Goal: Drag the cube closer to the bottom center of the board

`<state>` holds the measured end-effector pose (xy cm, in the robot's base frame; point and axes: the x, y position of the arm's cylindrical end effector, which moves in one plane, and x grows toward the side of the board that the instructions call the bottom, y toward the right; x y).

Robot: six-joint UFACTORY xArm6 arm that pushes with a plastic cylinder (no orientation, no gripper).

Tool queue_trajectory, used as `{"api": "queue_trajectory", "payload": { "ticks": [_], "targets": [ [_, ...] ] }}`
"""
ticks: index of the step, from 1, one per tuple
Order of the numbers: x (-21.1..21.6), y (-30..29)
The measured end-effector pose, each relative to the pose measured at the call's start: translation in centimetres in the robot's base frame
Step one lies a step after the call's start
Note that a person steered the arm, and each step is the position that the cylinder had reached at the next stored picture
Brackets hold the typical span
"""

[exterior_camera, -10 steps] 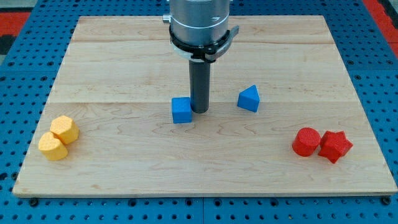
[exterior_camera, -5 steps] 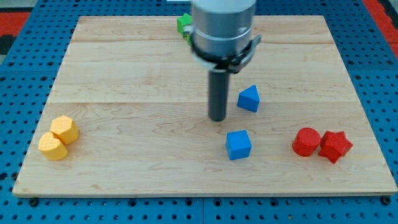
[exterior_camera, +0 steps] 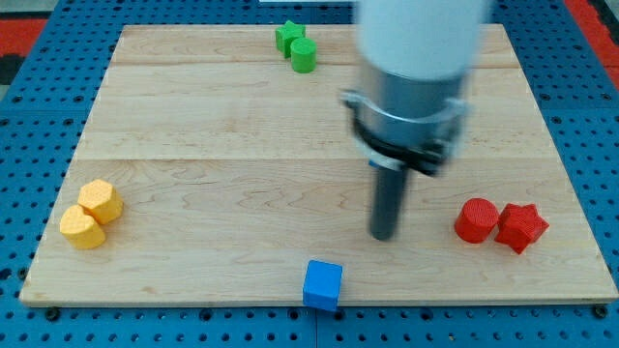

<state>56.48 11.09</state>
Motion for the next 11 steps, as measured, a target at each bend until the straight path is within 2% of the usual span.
{"api": "queue_trajectory", "payload": {
  "ticks": [1,2,3,5,7,8,9,10,11],
  "targets": [
    [5.4,2.5],
    [5.4,1.7],
    [5.4,-1.1],
    [5.4,-10.9],
    [1.0,-16.1],
    [-3.2,-13.1],
    [-4.5,-23.0],
    [2.5,-31.0],
    [5.2,-29.1]
  ]
}}
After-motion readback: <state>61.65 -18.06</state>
